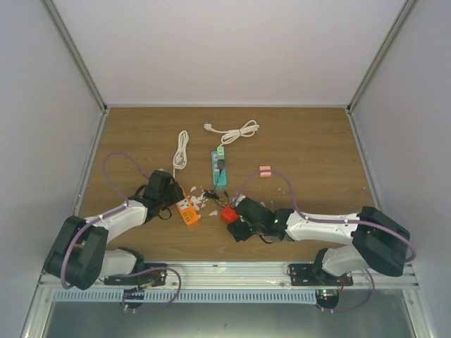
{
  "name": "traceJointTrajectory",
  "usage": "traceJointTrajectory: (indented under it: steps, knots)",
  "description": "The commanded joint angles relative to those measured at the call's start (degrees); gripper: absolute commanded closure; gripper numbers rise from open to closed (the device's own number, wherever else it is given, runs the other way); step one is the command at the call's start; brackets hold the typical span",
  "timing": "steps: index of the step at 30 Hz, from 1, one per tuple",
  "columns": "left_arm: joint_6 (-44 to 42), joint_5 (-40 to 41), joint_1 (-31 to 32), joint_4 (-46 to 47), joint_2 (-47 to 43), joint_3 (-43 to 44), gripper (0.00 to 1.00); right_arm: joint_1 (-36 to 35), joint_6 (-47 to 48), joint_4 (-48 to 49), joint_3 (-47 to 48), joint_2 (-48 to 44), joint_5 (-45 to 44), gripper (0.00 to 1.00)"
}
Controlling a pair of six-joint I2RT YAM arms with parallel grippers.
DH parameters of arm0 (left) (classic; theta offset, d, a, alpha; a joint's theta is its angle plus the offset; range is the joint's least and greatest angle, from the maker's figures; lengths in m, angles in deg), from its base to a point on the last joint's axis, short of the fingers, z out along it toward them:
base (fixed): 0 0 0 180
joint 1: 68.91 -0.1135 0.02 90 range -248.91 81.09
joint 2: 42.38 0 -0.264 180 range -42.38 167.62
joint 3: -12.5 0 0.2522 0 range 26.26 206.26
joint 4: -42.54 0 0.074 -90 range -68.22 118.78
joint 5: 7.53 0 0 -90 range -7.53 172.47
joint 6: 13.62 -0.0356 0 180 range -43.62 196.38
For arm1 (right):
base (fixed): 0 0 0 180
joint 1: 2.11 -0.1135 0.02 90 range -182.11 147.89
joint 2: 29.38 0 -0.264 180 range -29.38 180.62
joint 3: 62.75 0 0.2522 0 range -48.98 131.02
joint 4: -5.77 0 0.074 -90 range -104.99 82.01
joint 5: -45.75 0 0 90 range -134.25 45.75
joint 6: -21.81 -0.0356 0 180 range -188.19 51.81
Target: Insert the plug
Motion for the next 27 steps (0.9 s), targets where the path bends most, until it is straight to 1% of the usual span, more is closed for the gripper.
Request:
traceJointTrajectory:
  steps: [1, 6, 9, 12, 14, 17, 19, 23, 25, 27]
  knots:
    - [9.0, 3.7, 2.3, 3.4, -2.9, -3.1, 0.36, 1.4, 2.2, 0.9, 2.5, 1.4, 0.0, 0.21]
    - [16.2, 6.8, 6.5, 2.4, -4.6, -3.9, 0.36, 4.5, 3.6, 1.7, 2.9, 1.8, 2.5, 0.25]
    - [21.8, 9.7, 10.5, 1.0, -4.4, -3.5, 0.36, 6.3, 4.3, 2.4, 2.8, 2.0, 4.0, 0.31]
    - [27.7, 12.6, 14.3, -1.4, -3.4, -2.1, 0.35, 7.7, 5.0, 2.6, 3.2, 2.5, 5.0, 0.31]
    - [31.3, 14.5, 16.5, -3.0, -2.6, -1.3, 0.35, 8.3, 5.5, 2.4, 3.8, 2.9, 5.3, 0.28]
    - [37.4, 16.5, 19.9, -4.5, -1.6, -0.4, 0.36, 9.2, 6.1, 2.0, 4.6, 3.5, 5.3, 0.14]
    - [40.4, 18.6, 22.6, -6.8, -0.8, 1.1, 0.36, 9.5, 6.5, 2.3, 4.8, 3.7, 5.3, 0.08]
    - [44.2, 24.0, 29.5, -10.0, -0.3, 4.8, 0.36, 11.0, 7.3, 3.3, 4.5, 3.0, 5.7, 0.07]
    - [43.7, 26.6, 32.5, -11.8, 0.3, 7.6, 0.34, 11.5, 7.3, 3.4, 4.1, 1.1, 5.7, 0.06]
    - [40.6, 28.3, 33.8, -15.5, 1.1, 12.1, 0.32, 11.5, 6.2, 2.3, 3.4, -2.8, 5.7, 0.05]
